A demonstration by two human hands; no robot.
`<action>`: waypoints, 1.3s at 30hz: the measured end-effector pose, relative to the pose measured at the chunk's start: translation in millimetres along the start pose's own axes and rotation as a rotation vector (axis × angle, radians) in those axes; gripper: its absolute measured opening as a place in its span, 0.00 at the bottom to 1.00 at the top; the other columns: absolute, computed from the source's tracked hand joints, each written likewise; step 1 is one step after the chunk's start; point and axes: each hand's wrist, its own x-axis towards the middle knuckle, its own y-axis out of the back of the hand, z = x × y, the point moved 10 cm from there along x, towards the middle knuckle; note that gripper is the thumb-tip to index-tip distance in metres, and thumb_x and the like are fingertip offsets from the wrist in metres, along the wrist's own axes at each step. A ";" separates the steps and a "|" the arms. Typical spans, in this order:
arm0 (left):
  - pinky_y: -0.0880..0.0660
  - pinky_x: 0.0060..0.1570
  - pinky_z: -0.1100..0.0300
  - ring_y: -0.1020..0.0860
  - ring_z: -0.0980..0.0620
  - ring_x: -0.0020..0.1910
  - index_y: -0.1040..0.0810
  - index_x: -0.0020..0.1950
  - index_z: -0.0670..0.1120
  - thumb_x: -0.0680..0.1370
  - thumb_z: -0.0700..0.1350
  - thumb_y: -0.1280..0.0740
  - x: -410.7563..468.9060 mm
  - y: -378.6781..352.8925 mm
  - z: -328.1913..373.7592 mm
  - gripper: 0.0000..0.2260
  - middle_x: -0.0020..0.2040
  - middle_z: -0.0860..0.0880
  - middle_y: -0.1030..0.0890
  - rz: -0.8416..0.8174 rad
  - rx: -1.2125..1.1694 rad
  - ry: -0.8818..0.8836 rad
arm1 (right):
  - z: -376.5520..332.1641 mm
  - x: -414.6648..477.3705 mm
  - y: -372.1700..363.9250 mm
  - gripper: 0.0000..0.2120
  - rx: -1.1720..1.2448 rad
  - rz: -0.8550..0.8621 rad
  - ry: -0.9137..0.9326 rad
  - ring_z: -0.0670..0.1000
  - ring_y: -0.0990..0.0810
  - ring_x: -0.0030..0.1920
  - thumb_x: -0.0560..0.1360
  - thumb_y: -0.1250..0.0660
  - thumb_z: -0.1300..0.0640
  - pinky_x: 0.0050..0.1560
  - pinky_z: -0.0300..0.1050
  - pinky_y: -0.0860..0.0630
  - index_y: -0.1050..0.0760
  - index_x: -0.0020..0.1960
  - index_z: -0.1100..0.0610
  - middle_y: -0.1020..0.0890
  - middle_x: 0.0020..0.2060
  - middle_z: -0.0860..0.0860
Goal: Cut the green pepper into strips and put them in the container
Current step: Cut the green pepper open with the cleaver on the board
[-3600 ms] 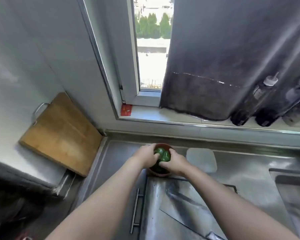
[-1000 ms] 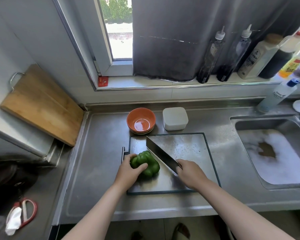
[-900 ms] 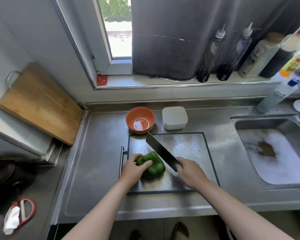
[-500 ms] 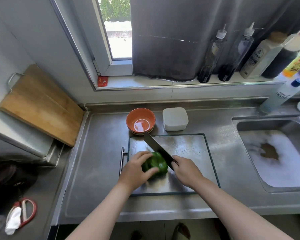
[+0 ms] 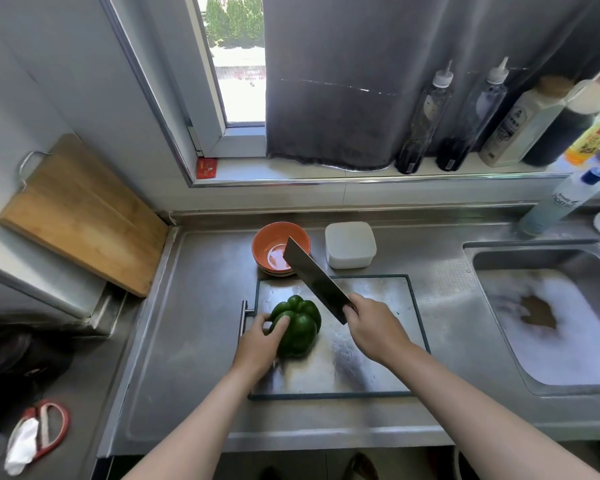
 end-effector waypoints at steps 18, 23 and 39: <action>0.26 0.53 0.65 0.26 0.60 0.54 0.26 0.58 0.56 0.71 0.52 0.23 -14.4 1.9 22.2 0.19 0.56 0.58 0.29 0.070 0.127 -0.298 | -39.8 -18.4 -10.8 0.10 -0.027 -0.043 -0.004 0.52 0.23 0.38 0.83 0.44 0.52 0.35 0.47 0.29 0.26 0.48 0.49 0.21 0.38 0.49; 0.21 0.54 0.58 0.25 0.57 0.55 0.29 0.62 0.53 0.69 0.48 0.21 -25.9 -2.8 17.9 0.26 0.58 0.56 0.34 0.050 0.137 -0.343 | -46.1 -28.7 -10.9 0.10 -0.061 -0.033 0.006 0.52 0.23 0.37 0.84 0.45 0.52 0.33 0.47 0.30 0.28 0.47 0.48 0.21 0.38 0.50; 0.24 0.52 0.61 0.23 0.52 0.53 0.17 0.51 0.46 0.68 0.43 0.21 -48.6 1.0 50.1 0.13 0.54 0.49 0.19 0.213 0.319 -0.757 | -62.6 -54.5 -37.2 0.10 -0.491 -0.052 0.104 0.59 0.25 0.37 0.80 0.45 0.63 0.33 0.49 0.31 0.32 0.56 0.50 0.29 0.40 0.51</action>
